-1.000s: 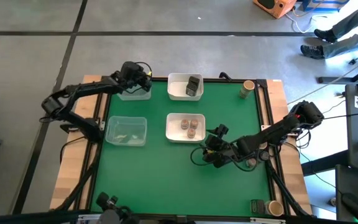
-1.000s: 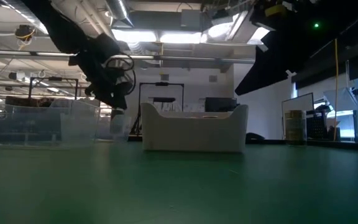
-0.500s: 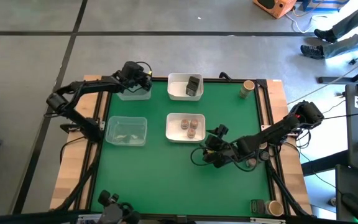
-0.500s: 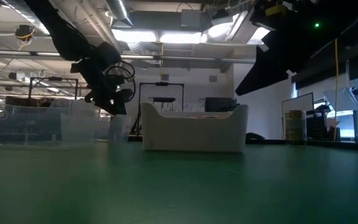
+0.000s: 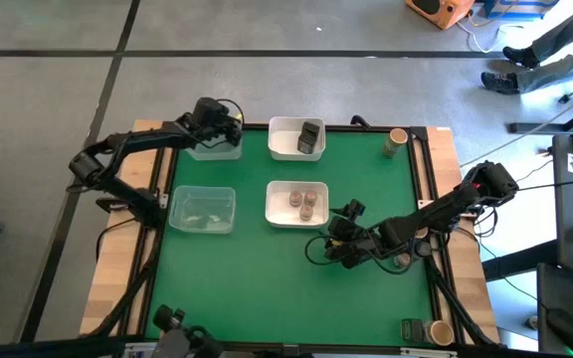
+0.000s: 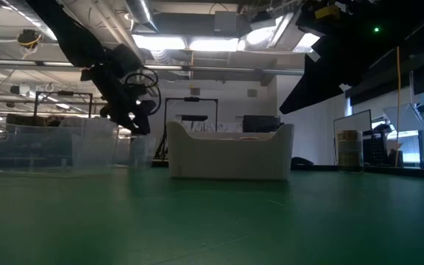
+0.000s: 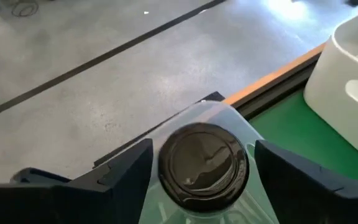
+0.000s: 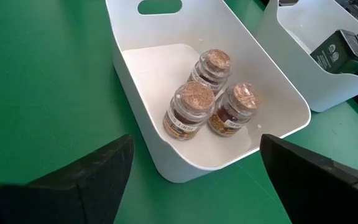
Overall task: Sort spices by type
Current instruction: Put the center green seasoning bottle into the top transparent bin, then move the green seasoning bottle to the center of the table
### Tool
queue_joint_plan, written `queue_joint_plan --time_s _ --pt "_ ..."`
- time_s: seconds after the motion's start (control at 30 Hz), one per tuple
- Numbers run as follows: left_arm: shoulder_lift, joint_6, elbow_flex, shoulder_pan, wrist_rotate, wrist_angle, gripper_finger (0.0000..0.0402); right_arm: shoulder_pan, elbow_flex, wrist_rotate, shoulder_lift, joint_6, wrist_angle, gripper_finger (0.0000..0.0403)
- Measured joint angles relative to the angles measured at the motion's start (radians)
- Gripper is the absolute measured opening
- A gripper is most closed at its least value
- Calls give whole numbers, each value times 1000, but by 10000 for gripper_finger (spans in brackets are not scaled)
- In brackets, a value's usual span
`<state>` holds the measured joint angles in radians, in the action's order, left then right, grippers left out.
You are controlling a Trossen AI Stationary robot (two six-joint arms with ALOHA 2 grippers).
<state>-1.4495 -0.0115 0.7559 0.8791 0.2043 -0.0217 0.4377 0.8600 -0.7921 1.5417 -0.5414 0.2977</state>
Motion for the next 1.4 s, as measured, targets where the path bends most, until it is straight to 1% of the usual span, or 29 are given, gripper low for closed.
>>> queue_joint_plan --time_s 0.17,0.3,0.4,0.5,0.63,0.7,0.83,0.93,1.07,1.23,1.4 --pt "78 20 22 -2 2 70 270 0 0 14 0 -2 -2 347" --pt "167 31 38 -18 3 120 268 0 0 79 0 -3 -10 347" --pt "245 39 38 -53 4 143 266 0 0 131 0 -3 -11 347" --pt "321 39 38 -112 -20 167 265 0 0 159 0 -2 -12 347" --pt "397 30 38 -218 -128 184 265 0 2 189 0 0 -10 347" --pt "419 16 38 -285 -162 193 265 0 13 209 0 -1 -2 347" --pt "429 -12 35 -431 -172 214 265 10 63 271 -42 -13 85 347" --pt "423 -23 13 -535 -172 207 265 32 104 311 -95 -77 245 347" --pt "418 -59 -31 -647 -171 175 265 72 152 352 -175 -214 483 346" --pt "418 -98 -92 -736 -164 78 265 128 200 442 -279 -431 724 346" --pt "418 -119 -123 -782 -146 19 265 186 210 589 -357 -708 857 346"
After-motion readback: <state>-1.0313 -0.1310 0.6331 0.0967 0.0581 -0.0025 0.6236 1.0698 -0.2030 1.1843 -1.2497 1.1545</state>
